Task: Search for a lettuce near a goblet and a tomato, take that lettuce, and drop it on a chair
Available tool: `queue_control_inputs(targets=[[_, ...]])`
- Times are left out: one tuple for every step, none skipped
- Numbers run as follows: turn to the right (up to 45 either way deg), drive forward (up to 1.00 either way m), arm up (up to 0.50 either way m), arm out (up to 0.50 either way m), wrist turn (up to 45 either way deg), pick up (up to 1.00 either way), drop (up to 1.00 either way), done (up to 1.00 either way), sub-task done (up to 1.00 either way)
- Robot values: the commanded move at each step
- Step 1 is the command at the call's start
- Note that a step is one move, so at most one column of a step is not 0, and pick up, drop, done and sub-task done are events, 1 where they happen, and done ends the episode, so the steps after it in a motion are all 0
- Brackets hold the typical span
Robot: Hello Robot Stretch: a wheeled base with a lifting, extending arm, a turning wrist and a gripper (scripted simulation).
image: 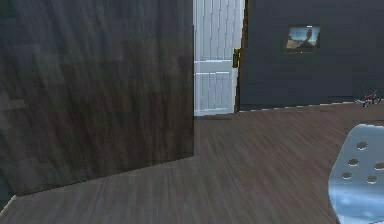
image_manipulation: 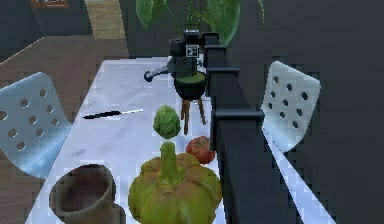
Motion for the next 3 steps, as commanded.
queue_control_inputs(targets=[[0.0, 0.0, -0.24, 0.0, 0.0, 0.0, 0.0, 0.0, 0.0], [0.0, 0.0, 0.0, 0.0, 0.0, 1.0, 0.0, 0.0, 0.0], [0.0, 0.0, 0.1, 0.0, 0.0, 0.0, 0.0, 0.0, 0.0]])
